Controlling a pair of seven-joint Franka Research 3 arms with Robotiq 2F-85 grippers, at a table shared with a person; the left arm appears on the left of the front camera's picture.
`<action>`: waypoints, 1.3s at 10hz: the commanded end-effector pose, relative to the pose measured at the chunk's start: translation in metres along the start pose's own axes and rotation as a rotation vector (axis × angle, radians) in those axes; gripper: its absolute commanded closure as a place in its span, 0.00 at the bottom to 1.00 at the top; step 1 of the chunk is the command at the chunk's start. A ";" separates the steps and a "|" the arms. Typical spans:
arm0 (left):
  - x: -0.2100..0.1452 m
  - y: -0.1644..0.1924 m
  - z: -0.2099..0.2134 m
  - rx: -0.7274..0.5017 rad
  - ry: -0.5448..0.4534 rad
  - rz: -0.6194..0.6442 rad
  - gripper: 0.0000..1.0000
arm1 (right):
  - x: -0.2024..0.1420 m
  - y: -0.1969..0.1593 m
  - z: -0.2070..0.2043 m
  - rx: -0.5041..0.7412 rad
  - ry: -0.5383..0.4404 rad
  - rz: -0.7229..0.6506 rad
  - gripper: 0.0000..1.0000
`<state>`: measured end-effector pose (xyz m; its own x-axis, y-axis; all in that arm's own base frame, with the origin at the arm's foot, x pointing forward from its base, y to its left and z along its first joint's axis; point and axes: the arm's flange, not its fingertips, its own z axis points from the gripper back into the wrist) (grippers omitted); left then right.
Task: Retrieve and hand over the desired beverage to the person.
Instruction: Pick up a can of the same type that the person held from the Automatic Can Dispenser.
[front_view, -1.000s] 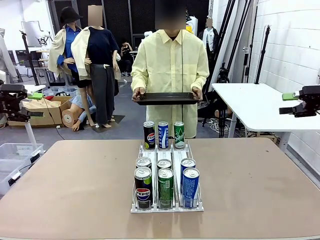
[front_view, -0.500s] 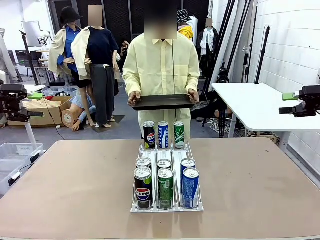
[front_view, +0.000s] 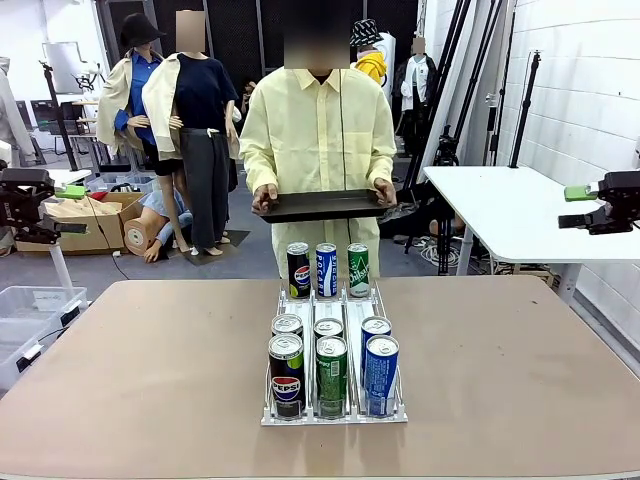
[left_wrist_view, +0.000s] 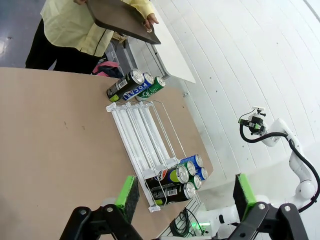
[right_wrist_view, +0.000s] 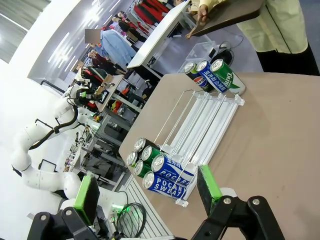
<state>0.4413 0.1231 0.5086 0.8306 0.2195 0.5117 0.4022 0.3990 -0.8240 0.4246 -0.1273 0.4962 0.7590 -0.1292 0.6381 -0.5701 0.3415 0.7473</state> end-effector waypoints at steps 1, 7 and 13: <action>0.001 -0.001 0.001 0.001 -0.005 -0.002 0.00 | -0.001 0.000 0.000 0.011 0.001 -0.003 0.00; 0.001 -0.001 0.001 0.001 -0.005 -0.002 0.00 | -0.001 0.000 0.000 0.011 0.001 -0.003 0.00; 0.001 -0.001 0.001 0.001 -0.005 -0.002 0.00 | -0.001 0.000 0.000 0.011 0.001 -0.003 0.00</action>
<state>0.4412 0.1233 0.5086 0.8306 0.2198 0.5117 0.4020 0.3993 -0.8240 0.4246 -0.1273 0.4962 0.7590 -0.1292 0.6381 -0.5701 0.3415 0.7473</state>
